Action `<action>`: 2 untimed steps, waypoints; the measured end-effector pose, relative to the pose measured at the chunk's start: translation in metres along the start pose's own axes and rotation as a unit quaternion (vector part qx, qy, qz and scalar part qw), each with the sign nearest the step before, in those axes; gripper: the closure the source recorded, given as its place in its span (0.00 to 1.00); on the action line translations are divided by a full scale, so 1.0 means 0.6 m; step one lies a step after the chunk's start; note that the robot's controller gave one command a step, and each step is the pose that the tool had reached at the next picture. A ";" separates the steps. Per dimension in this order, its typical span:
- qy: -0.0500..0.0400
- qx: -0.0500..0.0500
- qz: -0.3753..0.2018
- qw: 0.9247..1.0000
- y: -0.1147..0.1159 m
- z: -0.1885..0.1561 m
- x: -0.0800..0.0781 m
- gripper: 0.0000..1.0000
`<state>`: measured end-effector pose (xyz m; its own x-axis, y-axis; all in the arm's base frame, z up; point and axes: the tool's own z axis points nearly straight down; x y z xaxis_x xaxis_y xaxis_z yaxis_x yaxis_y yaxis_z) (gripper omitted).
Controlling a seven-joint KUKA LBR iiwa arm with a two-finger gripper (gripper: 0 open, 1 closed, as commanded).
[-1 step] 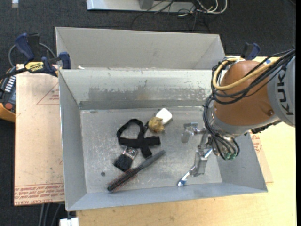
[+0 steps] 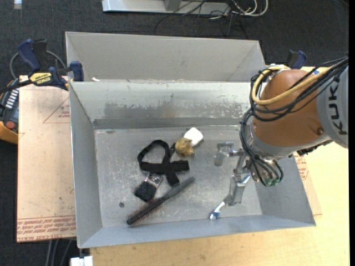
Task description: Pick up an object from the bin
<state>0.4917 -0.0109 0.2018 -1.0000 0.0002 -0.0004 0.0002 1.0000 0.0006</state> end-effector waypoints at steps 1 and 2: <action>0.001 -0.001 -0.117 0.993 -0.083 0.155 -0.031 0.00; 0.000 -0.001 -0.152 0.988 0.090 0.198 -0.037 0.00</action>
Offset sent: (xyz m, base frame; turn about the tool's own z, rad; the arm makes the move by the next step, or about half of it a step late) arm 0.0238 0.1297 -0.1318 -0.3420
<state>0.5137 0.0434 0.0832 -0.9540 -0.2999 -0.0002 -0.2999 0.9540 0.0017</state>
